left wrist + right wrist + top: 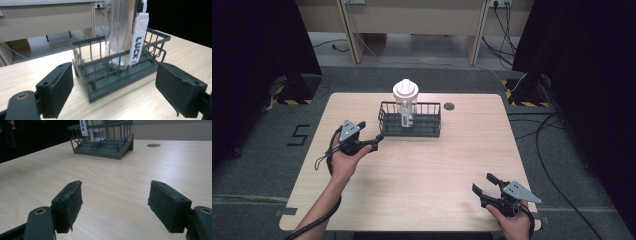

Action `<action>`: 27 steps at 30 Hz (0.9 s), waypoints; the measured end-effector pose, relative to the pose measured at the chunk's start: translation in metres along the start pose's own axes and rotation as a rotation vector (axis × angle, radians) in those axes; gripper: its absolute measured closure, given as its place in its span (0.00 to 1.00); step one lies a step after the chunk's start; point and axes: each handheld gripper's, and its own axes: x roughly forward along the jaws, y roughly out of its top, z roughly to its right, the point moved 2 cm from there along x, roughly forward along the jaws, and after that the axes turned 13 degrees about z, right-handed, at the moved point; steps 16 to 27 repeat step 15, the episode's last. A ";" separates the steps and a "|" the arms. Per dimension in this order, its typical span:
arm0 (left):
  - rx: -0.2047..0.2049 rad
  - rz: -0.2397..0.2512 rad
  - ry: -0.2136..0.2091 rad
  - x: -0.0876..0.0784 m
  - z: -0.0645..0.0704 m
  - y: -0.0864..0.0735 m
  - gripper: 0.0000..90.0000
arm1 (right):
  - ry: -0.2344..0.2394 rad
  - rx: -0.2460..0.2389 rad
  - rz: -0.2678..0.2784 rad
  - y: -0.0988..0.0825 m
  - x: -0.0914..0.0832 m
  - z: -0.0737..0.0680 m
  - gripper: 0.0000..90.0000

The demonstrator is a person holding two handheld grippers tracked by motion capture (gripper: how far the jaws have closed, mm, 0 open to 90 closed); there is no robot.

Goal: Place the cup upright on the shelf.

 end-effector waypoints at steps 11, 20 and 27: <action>-0.014 -0.034 0.015 -0.074 -0.005 -0.030 0.16 | -0.003 -0.001 0.000 0.000 0.000 0.000 0.30; -0.052 -0.010 0.020 -0.096 0.003 -0.047 0.16 | -0.004 -0.004 -0.001 0.000 0.000 0.000 0.30; -0.052 -0.010 0.020 -0.096 0.003 -0.047 0.16 | -0.004 -0.004 -0.001 0.000 0.000 0.000 0.30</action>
